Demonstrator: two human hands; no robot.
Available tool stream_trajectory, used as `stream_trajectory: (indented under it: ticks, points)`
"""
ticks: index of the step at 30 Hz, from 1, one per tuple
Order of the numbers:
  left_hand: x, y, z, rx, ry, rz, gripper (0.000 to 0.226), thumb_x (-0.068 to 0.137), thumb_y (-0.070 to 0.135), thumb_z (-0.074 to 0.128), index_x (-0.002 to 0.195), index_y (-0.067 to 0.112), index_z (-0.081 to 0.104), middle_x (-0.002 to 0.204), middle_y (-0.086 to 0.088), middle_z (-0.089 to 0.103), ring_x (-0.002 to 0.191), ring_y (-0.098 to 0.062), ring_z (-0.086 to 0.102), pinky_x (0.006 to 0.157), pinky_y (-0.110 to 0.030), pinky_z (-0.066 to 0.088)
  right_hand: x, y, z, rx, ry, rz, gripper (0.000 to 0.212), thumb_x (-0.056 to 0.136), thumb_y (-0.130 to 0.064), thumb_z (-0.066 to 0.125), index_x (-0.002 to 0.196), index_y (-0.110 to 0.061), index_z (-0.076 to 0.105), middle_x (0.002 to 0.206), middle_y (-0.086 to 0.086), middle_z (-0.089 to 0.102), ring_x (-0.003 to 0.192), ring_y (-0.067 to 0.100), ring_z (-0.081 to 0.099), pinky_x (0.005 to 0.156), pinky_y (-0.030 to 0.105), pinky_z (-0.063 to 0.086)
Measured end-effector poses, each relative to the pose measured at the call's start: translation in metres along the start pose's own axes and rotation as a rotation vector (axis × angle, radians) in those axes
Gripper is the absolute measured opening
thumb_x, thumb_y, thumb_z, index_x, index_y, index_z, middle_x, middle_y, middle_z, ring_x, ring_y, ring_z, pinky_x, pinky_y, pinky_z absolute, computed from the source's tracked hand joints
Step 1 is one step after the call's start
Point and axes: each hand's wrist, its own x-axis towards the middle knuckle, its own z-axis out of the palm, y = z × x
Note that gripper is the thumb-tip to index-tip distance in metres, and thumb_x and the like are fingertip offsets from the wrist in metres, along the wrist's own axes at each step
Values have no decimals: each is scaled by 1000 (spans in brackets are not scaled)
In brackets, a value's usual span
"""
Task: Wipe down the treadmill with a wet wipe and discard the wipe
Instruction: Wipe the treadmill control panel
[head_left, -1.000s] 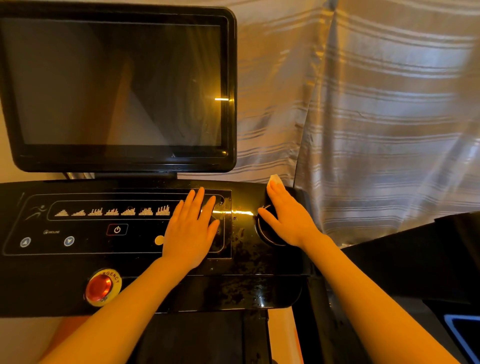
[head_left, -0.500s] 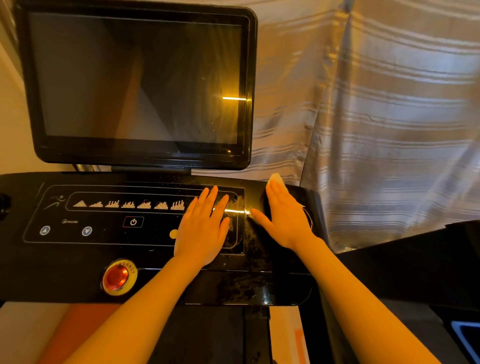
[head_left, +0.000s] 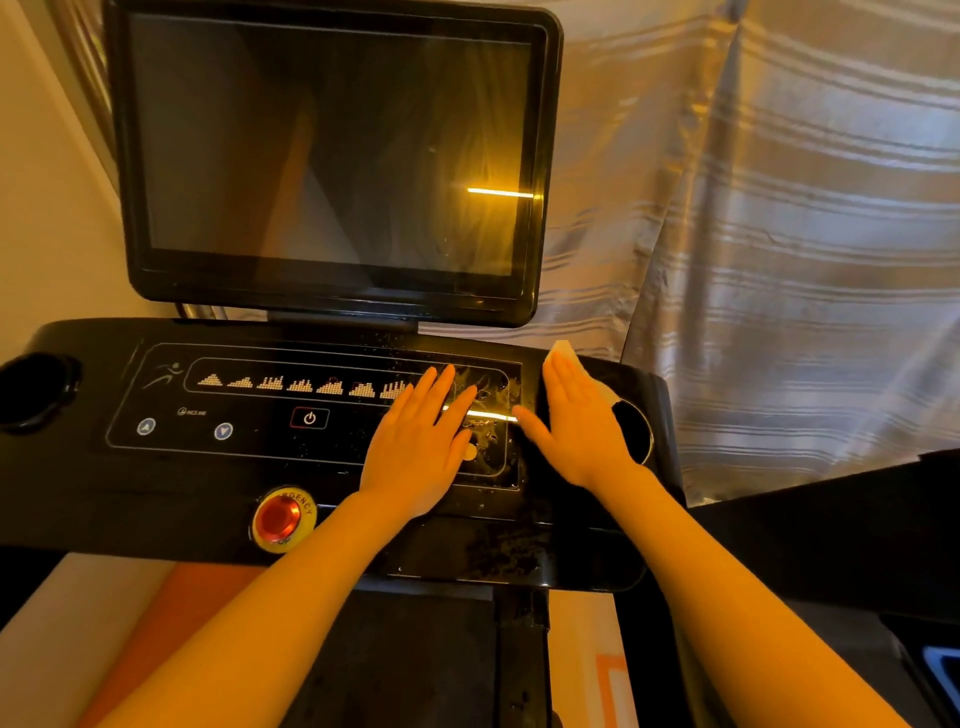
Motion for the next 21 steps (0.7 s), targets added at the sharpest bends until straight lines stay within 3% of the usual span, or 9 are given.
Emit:
stream_trajectory:
  ticks: [8,12,14,16,19,21]
  points:
    - [-4,0,1,-73,14,-18,51,102,38,35,151,20,33,159,-10,26,149,-28,19,117,-38,13,-38,-30,14,151,-53,42,48,99,-29,47,142,-10,39,142,8,46,130,22,47,104,40,47]
    - [-5,0,0,-107,18,-12,51,104,37,32,153,21,28,162,-8,19,150,-26,11,119,-37,9,-33,-17,-11,95,-179,-18,57,99,-30,26,146,-1,41,153,18,38,141,32,37,115,35,29]
    - [-5,0,0,-111,25,-11,51,104,37,32,153,21,27,162,-8,18,150,-25,11,119,-38,9,-26,-5,-21,19,-191,-60,45,98,-16,43,140,0,50,144,20,49,133,37,46,110,44,36]
    - [-6,0,-1,-115,29,-10,51,104,37,32,153,21,27,162,-8,18,150,-25,11,119,-37,8,-24,3,-21,-121,-207,-124,50,94,-14,62,142,-6,49,139,15,54,128,35,50,107,43,38]
    - [-6,0,-1,-120,39,-11,52,104,37,31,153,21,28,162,-8,18,150,-25,12,118,-36,6,-24,11,-7,-195,-131,-174,53,100,-24,53,149,-10,38,153,10,42,143,29,34,118,41,16]
    - [-5,0,-1,-123,48,-11,52,103,37,32,152,20,30,162,-8,20,150,-26,14,117,-36,7,-24,11,4,-189,-114,-155,54,104,-27,45,153,-11,31,158,9,31,148,23,21,120,43,11]
